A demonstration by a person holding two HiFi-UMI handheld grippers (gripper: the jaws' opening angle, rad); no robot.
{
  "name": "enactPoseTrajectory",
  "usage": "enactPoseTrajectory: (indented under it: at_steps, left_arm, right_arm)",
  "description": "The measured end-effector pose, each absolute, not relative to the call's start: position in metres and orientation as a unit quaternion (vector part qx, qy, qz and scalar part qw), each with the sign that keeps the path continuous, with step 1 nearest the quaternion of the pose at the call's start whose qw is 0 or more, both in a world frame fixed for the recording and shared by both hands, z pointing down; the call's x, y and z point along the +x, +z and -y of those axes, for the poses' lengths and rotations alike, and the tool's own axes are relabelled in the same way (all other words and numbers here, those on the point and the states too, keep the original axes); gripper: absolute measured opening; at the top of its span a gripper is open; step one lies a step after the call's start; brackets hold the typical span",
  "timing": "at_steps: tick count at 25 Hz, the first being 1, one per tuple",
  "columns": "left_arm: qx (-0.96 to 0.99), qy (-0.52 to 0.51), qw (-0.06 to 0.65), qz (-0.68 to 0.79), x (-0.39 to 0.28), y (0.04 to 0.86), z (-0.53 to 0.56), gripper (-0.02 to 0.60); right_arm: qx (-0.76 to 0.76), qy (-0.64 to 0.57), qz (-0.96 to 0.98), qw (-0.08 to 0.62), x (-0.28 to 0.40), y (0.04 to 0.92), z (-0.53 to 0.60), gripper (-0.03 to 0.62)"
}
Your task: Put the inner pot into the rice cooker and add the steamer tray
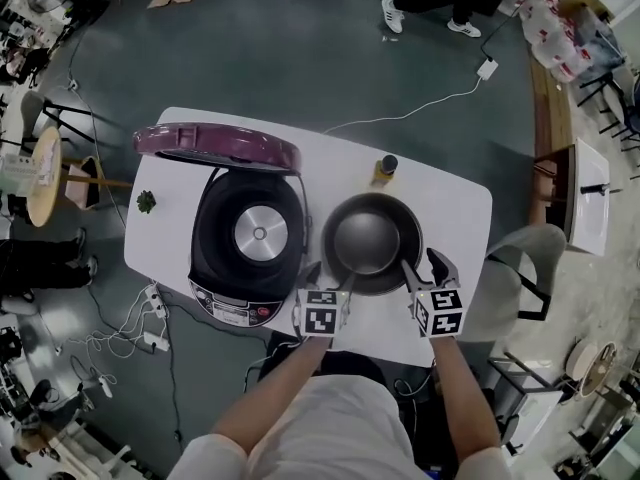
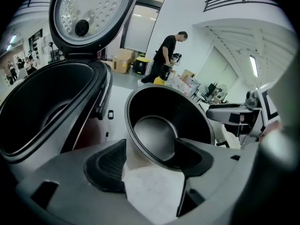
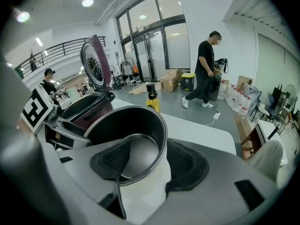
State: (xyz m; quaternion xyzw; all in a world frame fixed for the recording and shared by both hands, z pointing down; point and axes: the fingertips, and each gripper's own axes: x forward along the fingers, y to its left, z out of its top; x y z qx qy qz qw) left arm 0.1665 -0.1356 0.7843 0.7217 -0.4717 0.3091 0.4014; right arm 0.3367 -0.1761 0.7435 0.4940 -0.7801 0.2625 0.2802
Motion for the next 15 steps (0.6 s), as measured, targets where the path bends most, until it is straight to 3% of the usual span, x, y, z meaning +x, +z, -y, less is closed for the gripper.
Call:
enactPoseTrajectory:
  at_steps: [6, 12, 15]
  left_arm:
    - [0.714, 0.312, 0.404, 0.479, 0.172, 0.799, 0.147, 0.328]
    - [0.700, 0.323, 0.405, 0.491, 0.169, 0.816, 0.159, 0.280]
    - [0.695, 0.333, 0.402, 0.494, 0.163, 0.823, 0.162, 0.215]
  right_arm:
    - [0.492, 0.269, 0.773, 0.296, 0.335, 0.769, 0.190, 0.256]
    - [0.489, 0.271, 0.761, 0.328, 0.334, 0.798, 0.204, 0.253]
    - [0.502, 0.267, 0.746, 0.347, 0.340, 0.806, 0.207, 0.181]
